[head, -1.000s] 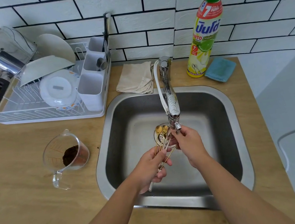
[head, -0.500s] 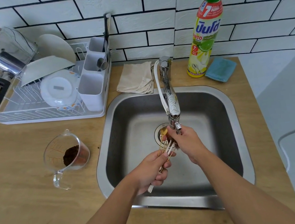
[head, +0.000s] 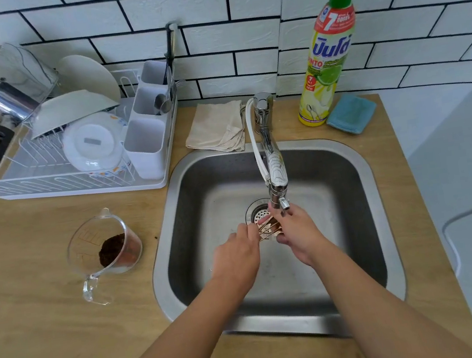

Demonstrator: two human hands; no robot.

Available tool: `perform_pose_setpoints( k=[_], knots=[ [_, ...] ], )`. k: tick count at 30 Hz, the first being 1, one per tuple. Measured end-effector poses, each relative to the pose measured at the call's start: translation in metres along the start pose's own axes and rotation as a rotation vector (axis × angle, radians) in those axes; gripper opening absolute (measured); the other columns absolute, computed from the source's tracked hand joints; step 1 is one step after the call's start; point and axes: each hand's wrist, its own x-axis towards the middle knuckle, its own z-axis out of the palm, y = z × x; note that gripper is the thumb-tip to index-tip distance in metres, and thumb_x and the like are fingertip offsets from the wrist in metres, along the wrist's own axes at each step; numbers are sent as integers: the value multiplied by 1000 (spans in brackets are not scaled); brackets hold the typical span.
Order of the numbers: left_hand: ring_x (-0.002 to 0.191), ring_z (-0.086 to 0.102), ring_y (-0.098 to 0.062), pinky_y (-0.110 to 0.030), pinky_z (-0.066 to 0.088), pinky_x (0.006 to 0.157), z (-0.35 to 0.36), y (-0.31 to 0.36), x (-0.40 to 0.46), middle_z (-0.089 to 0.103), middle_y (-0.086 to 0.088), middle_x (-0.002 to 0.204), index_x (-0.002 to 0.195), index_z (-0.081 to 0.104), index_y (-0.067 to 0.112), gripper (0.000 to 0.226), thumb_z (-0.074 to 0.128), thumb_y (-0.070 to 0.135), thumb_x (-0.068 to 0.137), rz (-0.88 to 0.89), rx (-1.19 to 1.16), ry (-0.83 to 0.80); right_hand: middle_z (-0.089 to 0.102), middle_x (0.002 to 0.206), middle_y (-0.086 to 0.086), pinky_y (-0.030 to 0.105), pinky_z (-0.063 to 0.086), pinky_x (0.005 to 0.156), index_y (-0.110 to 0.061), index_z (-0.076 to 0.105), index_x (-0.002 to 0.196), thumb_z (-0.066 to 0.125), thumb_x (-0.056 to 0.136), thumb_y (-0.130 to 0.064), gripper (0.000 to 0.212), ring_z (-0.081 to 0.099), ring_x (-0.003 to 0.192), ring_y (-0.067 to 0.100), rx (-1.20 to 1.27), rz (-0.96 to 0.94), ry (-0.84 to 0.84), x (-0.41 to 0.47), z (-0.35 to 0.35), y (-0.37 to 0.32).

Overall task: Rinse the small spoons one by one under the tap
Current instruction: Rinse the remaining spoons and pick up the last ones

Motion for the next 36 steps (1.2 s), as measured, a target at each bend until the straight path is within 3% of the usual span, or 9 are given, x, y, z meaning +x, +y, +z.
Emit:
perform_pose_setpoints(
  k=[3,8,12,17,20,23,25,31,36],
  knots=[
    [89,61,-28,-40,45,61,2,-4,4,52,-5,110,114,40,16,9,39,23,107,-13,-87,14,79,81,-9,18,31,41,-25,65,95,55,105,-27,15,46,43,-2,-103,-63,57,1,-1,-1],
    [96,61,-37,-41,42,68,-4,-2,32,60,-12,109,107,49,12,29,46,40,104,24,-243,-49,76,89,8,19,27,36,-11,59,100,52,105,-9,9,40,44,6,278,-68,-53,3,-22,0],
    [97,61,-30,-33,35,68,-16,9,58,57,2,85,90,55,25,28,57,52,95,120,-384,-153,73,74,0,18,33,38,-9,58,100,56,105,-9,5,42,45,5,325,-168,50,3,-44,0],
    [75,66,-13,-34,54,74,-34,12,76,67,12,72,78,66,33,61,43,90,73,63,-445,-270,73,82,6,17,33,40,-10,60,111,57,104,-9,8,42,47,4,404,-245,154,3,-76,-8],
    [45,59,-10,-26,49,53,-30,18,75,69,3,70,82,67,28,47,45,68,93,-63,-818,-337,73,82,6,17,35,40,-12,61,115,57,104,-11,11,42,47,5,431,-254,173,4,-94,-11],
    [50,51,-10,-22,43,49,-22,28,74,65,-11,82,101,69,12,24,45,15,105,-258,-1452,-348,73,81,5,16,35,40,-12,60,117,58,104,-11,13,42,47,5,453,-254,180,6,-103,-11],
    [59,56,-9,-22,48,56,-18,32,73,69,-7,89,105,69,11,29,41,6,105,-303,-1634,-378,73,80,4,17,35,40,-11,61,116,59,104,-12,12,42,47,5,467,-249,187,6,-107,-12],
    [88,70,-6,-33,52,88,-17,18,74,76,9,93,98,75,34,24,54,22,95,-142,-1173,-267,71,77,3,17,34,41,-8,63,111,57,105,-14,10,42,48,5,273,-259,134,5,-98,-21],
    [66,64,-7,-26,49,61,-23,-2,58,64,7,76,107,56,23,31,55,52,95,171,-648,-321,68,70,2,19,29,42,-7,56,108,54,106,-13,7,41,47,7,232,-172,5,9,-49,-28]
  ],
)
